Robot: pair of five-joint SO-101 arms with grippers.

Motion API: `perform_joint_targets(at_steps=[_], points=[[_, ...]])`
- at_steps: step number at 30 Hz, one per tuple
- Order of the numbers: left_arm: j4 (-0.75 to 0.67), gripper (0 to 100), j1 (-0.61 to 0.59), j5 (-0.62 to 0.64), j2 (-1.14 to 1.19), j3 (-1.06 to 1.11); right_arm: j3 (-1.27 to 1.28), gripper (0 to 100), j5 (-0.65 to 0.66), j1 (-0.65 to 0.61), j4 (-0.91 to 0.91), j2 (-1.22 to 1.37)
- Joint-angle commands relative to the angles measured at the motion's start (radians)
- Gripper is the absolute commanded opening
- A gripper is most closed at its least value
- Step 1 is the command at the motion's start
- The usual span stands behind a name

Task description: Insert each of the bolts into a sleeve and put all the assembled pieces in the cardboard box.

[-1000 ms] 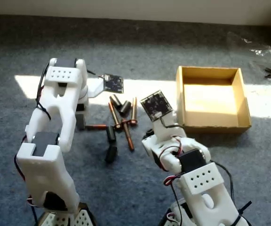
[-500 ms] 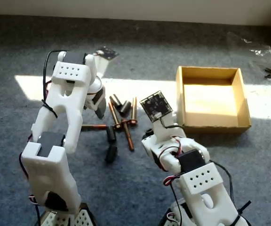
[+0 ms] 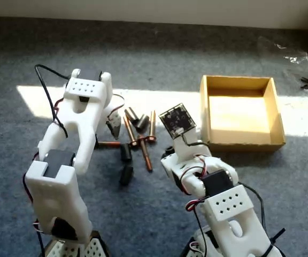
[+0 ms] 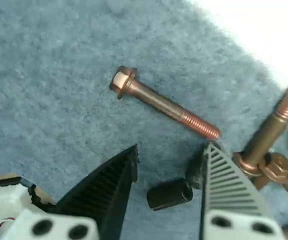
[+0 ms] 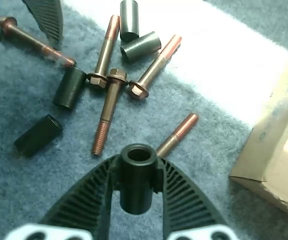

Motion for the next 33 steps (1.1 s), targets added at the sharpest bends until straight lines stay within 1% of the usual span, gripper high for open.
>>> perform_joint_targets(at_steps=[1,7,10,13,17,25,28,33], points=[[0.021,20,0.004,0.140,-0.010,0.015,-0.013,0.5,0.011,0.012,-0.027,-0.022],[0.028,21,-0.007,0.232,-0.008,0.027,-0.013,0.5,0.011,0.012,-0.027,-0.022],[0.028,20,-0.033,0.281,-0.008,0.021,-0.013,0.5,0.011,0.012,-0.027,-0.022],[0.028,20,-0.065,0.356,-0.008,0.019,-0.012,0.5,0.011,0.012,-0.027,-0.022],[-0.028,20,-0.094,0.439,-0.007,0.044,-0.012,0.5,0.011,0.012,-0.027,-0.022],[-0.189,20,-0.093,0.514,-0.007,0.147,-0.012,0.5,0.011,0.012,-0.025,-0.022],[-0.215,20,-0.093,0.535,-0.007,0.165,-0.012,0.5,0.011,0.012,-0.025,-0.022],[-0.213,20,-0.093,0.548,-0.007,0.165,-0.012,0.5,0.011,0.012,-0.025,-0.022]])
